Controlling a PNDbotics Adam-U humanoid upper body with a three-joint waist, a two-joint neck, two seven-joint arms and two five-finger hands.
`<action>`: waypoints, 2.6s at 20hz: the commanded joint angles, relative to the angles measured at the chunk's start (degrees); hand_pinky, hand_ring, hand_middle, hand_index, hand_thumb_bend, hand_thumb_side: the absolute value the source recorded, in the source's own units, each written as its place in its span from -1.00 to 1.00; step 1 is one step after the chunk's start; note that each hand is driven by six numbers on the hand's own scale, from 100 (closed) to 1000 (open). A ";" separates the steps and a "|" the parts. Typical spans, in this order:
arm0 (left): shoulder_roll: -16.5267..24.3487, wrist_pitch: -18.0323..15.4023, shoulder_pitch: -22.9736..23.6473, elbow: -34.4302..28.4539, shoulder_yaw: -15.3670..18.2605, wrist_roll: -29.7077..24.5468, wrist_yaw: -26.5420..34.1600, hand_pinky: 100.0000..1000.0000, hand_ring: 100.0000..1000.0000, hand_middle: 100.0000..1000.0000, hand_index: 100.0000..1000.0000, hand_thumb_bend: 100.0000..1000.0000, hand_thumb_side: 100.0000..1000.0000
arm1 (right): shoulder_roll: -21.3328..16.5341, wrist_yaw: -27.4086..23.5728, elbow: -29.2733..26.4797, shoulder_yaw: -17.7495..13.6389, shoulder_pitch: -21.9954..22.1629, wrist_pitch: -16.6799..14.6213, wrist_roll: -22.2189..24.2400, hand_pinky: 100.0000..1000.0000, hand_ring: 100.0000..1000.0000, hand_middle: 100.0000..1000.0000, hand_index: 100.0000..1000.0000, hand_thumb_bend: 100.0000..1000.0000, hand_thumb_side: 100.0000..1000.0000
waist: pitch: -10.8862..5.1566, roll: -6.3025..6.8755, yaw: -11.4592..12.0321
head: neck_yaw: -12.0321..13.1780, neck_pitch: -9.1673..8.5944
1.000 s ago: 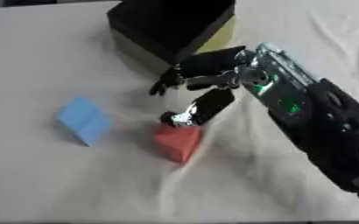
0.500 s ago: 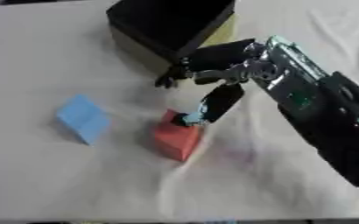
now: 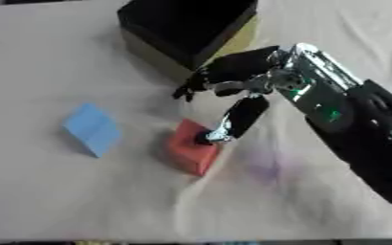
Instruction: Pick up objects on the table and place them in the box.
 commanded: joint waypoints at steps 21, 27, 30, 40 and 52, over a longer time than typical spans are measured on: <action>1.26 0.33 0.07 -0.98 -0.23 -0.83 -0.15 0.30 0.38 0.28 0.32 -1.00 0.74 | -2.14 -2.14 -0.84 1.29 -1.60 -10.85 9.42 0.56 0.73 0.49 1.00 -0.55 0.56 | -2.25 -0.25 -0.19 | 0.30 1.12; 1.45 0.67 0.50 -0.98 -0.37 -1.02 -0.19 0.30 0.38 0.28 0.33 -1.00 0.74 | -3.05 -4.25 -1.90 1.15 -1.20 -9.88 9.42 0.56 0.72 0.48 1.00 -0.59 0.56 | -3.17 -0.74 -0.46 | 0.34 1.83; 1.48 0.72 0.66 -0.98 -0.37 -1.15 -0.16 0.30 0.38 0.28 0.33 -1.00 0.74 | -3.07 -4.59 -1.71 1.81 -0.72 -9.95 9.42 0.57 0.72 0.48 1.00 -0.58 0.55 | -3.45 -0.81 -0.40 | 0.22 1.85; 1.42 0.76 0.83 -0.98 -0.55 -1.78 -0.09 0.29 0.38 0.27 0.32 -1.00 0.73 | -1.61 -3.02 -0.88 3.27 0.74 -11.39 9.42 0.58 0.66 0.47 1.00 -0.53 0.49 | -3.29 -0.64 -0.49 | -0.18 1.85; 1.19 0.69 0.75 -0.98 -0.55 -1.86 0.02 0.27 0.37 0.26 0.32 -1.00 0.73 | 0.23 3.88 -2.17 2.97 1.87 -15.08 9.42 0.53 0.62 0.46 1.00 -0.34 0.77 | -2.49 -0.02 -0.58 | -0.52 1.46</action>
